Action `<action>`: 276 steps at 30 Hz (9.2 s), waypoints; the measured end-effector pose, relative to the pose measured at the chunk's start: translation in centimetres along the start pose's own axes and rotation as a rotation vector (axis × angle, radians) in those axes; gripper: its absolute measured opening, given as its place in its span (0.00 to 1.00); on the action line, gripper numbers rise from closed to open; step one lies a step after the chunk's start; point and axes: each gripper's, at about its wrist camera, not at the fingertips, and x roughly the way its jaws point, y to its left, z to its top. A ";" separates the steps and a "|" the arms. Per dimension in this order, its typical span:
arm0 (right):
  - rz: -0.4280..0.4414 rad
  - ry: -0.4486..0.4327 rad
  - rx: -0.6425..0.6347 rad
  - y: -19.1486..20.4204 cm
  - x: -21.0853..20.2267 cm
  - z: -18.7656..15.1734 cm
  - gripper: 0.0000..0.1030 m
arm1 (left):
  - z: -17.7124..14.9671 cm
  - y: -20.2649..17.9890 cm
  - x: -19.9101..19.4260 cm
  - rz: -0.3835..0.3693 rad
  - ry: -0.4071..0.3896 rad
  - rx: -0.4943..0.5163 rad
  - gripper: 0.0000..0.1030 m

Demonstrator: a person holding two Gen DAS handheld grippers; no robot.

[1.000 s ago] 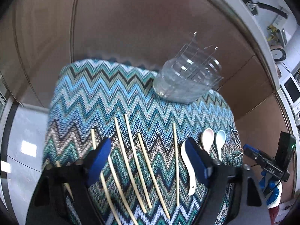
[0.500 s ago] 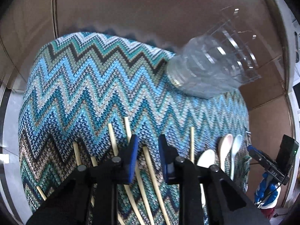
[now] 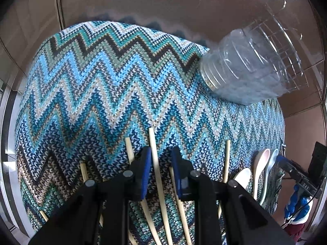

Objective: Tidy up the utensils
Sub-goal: 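Grasp a wooden chopstick with the left tool while the right tool grasps a white spoon, then lift the chopstick into the clear holder with the left tool while the right tool drops the spoon in, then open both tools and pull them back from the holder toward the cloth, then grasp another chopstick with the left tool while the right tool grasps another white spoon, then carry the chopstick into the holder with the left tool while the right tool drops its spoon in, then open both tools and pull them back over the remaining utensils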

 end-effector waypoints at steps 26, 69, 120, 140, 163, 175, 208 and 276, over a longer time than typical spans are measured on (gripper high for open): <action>-0.081 0.112 -0.111 0.1 2.8 2.1 0.25 | 1.3 0.5 0.5 0.025 0.030 -0.020 0.05; -0.504 -0.944 -0.225 16.7 -5.7 10.4 0.07 | 3.5 -14.0 -17.9 -0.004 -1.301 0.173 0.05; -0.244 -0.443 -0.216 13.8 -9.9 -9.1 0.37 | -12.5 3.0 -16.0 -0.118 -0.328 0.035 0.54; -0.206 -0.215 -0.167 8.6 -1.6 -7.3 0.31 | -6.3 5.8 -5.3 -0.027 -0.074 -0.111 0.20; -0.073 0.039 -0.172 6.1 5.4 1.1 0.06 | -5.1 5.9 -3.5 0.015 -0.039 -0.116 0.04; -0.163 -0.115 -0.276 8.7 -0.3 -1.7 0.05 | -6.9 4.0 -9.0 -0.057 -0.231 -0.049 0.04; -0.504 -0.970 -0.198 17.2 -6.1 10.3 0.06 | 4.4 -13.2 -18.0 -0.038 -1.247 0.092 0.05; 0.045 -0.137 -0.119 11.0 1.1 -5.1 0.28 | -11.0 -0.6 -8.2 -0.089 -0.176 0.085 0.39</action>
